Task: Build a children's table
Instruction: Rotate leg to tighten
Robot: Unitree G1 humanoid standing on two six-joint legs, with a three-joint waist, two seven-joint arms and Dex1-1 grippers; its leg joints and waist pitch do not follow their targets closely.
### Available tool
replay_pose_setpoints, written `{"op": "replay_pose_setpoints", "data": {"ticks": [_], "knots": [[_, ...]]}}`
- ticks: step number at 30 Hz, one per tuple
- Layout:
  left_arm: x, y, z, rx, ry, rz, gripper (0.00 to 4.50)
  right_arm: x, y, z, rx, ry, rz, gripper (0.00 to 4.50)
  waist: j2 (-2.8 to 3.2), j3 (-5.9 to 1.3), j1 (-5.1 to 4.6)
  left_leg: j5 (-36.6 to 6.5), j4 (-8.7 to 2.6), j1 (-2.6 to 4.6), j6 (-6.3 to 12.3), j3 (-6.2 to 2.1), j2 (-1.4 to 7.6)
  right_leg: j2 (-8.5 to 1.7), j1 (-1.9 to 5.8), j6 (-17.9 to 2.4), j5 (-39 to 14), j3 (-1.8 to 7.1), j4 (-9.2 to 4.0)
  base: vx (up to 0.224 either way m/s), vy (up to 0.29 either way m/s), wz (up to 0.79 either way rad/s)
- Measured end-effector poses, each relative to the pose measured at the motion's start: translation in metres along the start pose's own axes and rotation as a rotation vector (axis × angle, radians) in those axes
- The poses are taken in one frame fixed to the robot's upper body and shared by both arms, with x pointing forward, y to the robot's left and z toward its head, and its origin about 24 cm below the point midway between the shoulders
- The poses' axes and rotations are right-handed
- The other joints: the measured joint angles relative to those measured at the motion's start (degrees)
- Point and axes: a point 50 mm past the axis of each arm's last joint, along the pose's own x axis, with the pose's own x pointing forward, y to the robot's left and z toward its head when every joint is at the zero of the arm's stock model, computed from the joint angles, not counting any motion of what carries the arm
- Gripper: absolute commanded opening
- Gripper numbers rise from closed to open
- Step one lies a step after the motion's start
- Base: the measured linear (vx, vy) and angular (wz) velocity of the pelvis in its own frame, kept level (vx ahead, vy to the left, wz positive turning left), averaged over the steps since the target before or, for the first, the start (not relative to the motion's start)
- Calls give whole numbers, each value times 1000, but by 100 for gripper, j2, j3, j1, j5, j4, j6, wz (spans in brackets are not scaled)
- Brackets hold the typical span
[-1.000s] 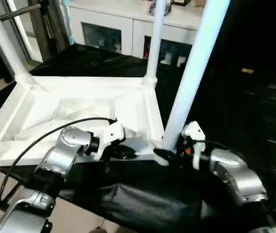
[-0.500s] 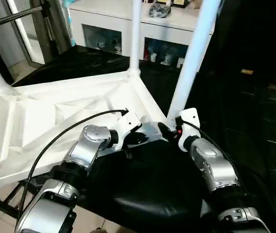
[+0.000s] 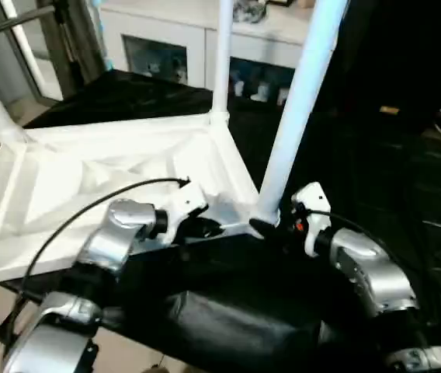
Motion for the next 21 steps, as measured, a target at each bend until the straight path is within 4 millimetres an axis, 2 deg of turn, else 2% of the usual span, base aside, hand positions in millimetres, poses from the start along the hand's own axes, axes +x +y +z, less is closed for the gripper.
{"op": "replay_pose_setpoints", "data": {"ticks": [4, 10, 16, 21], "knots": [[-9, -6, -2, 15, 16, -76, 0, 3, 9, 1, -28, 15, 114, 356, -15, 7, 21, 0, -1, 1, -1, 0, 3, 2, 0, -2, -1, -3, 1, 0, 0, 0], [-18, -6, -4, 11, 33, -87, 0, 10, 17, 2, -33, -1, 145, 356, -57, 26, 0, 1, 3, 4, -1, 1, 3, 1, 1, -4, 0, 1, 4, 0, 0, 0], [-31, -5, -7, 24, 63, -69, 0, 23, 25, 2, -28, -39, 146, 356, -130, 44, -106, 2, -6, 21, -3, 1, 10, 11, 1, -8, -1, 0, 17, 0, 0, 0], [-47, -5, -10, 27, 106, -56, 0, 38, 37, 3, -40, -78, 164, 356, -140, 50, -143, 2, -5, 26, -4, 1, 10, 11, 0, -14, 3, 1, 16, 0, 0, 0]]}}
